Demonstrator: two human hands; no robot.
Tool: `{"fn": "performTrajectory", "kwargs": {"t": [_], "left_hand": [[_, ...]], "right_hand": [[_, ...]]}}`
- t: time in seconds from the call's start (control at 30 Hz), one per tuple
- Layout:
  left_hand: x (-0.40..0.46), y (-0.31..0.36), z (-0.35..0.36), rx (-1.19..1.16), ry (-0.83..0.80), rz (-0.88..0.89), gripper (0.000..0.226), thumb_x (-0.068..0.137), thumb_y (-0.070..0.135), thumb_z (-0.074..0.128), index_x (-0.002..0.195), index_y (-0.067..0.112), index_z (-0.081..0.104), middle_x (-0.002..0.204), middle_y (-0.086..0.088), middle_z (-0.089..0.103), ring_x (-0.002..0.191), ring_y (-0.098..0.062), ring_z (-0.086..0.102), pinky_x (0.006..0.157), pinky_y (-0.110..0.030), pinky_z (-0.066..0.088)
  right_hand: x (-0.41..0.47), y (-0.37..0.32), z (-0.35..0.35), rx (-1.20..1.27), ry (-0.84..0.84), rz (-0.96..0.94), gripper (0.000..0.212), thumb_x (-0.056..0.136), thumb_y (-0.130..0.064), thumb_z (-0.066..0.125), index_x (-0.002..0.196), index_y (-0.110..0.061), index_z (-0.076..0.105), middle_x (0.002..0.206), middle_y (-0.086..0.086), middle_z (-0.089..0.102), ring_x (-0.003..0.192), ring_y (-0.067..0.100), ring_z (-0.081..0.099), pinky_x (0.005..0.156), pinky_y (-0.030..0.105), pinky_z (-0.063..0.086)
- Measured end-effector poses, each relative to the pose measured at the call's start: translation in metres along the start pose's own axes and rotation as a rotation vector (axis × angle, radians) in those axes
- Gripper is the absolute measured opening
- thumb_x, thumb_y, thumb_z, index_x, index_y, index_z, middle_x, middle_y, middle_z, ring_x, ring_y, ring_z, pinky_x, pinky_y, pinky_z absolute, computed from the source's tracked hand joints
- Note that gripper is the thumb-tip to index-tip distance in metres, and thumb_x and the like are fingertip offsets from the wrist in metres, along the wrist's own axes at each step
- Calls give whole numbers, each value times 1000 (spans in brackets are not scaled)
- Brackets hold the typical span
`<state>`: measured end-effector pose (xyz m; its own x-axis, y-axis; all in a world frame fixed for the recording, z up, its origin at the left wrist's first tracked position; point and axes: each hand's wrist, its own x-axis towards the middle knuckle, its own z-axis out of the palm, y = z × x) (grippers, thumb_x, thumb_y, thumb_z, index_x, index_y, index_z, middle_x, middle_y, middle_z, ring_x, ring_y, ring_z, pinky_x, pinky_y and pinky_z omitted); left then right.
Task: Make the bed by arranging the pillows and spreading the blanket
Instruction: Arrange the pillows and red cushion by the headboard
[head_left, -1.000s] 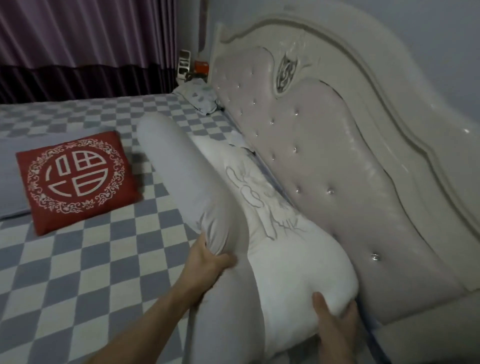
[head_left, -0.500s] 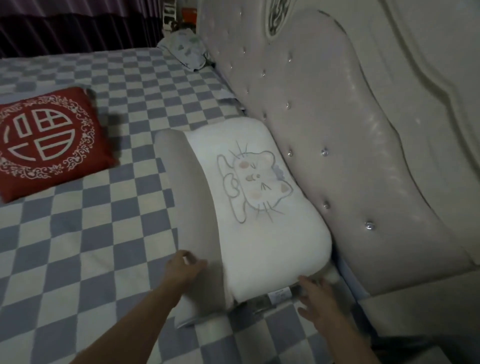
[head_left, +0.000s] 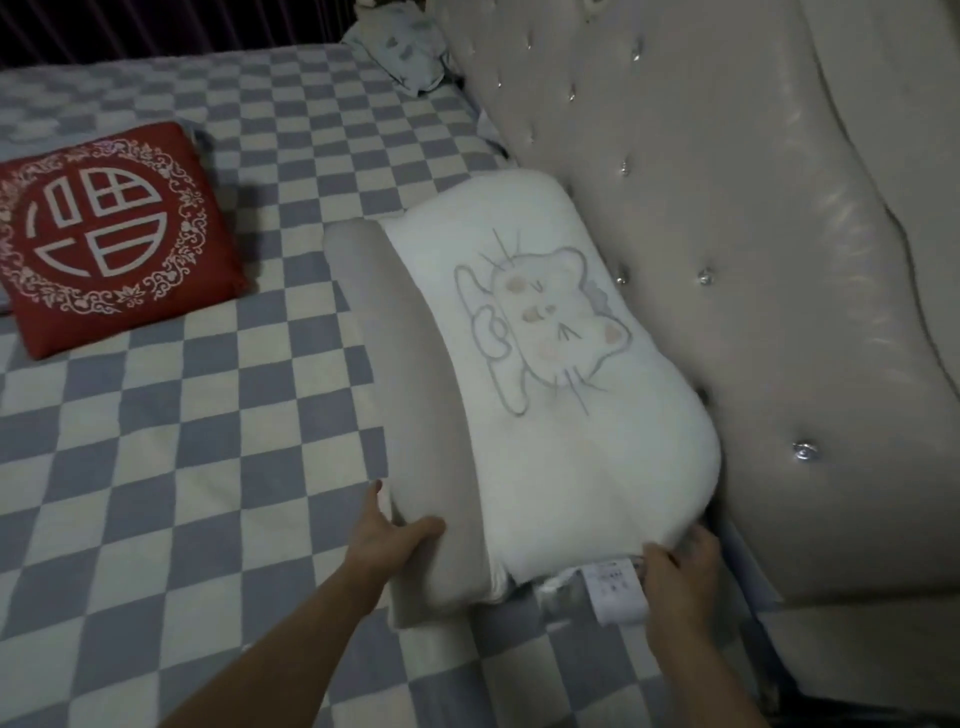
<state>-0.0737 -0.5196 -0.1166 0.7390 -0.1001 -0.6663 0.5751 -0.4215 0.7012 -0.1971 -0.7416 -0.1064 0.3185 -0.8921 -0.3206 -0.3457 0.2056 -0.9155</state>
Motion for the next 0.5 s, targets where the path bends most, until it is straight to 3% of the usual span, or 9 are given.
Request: {"fn": "performTrajectory", "kwargs": {"t": [0.07, 0.13, 0.3, 0.4, 0.5], "left_hand": [[1, 3, 2, 55, -66, 46, 86, 78, 18, 73, 145, 20, 19, 138, -10, 41, 104, -22, 44, 94, -34, 40], [4, 1, 3, 66, -113, 70, 84, 80, 17, 70, 146, 21, 17, 137, -7, 43, 104, -18, 43, 94, -32, 39], [-3, -12, 2, 170, -157, 54, 96, 79, 23, 71, 149, 26, 5, 146, -8, 36, 125, -29, 44, 107, -42, 38], [-10, -15, -10, 257, -241, 37, 98, 80, 26, 70, 149, 28, 1, 147, -12, 35, 126, -30, 44, 106, -41, 39], [-20, -5, -27, 324, -329, 47, 93, 81, 26, 70, 149, 27, 6, 144, -15, 39, 121, -26, 47, 96, -31, 40]], "right_hand": [[10, 11, -5, -62, 13, 67, 48, 80, 19, 46, 124, 1, 47, 126, 20, 55, 101, 25, 54, 79, 29, 51], [13, 8, -4, -79, -2, 68, 48, 81, 15, 47, 124, -5, 46, 121, 12, 55, 105, 30, 55, 92, 44, 48], [2, 9, -17, -101, 79, -26, 47, 80, 14, 45, 122, -8, 48, 109, 8, 54, 94, 22, 54, 69, 29, 47], [-6, 9, -15, -134, 125, -21, 45, 82, 14, 42, 123, -3, 46, 107, 6, 52, 93, 21, 53, 72, 30, 43], [-14, 4, -11, -319, 159, -47, 35, 81, 7, 45, 113, -4, 55, 100, 7, 59, 88, 25, 56, 72, 33, 41]]}}
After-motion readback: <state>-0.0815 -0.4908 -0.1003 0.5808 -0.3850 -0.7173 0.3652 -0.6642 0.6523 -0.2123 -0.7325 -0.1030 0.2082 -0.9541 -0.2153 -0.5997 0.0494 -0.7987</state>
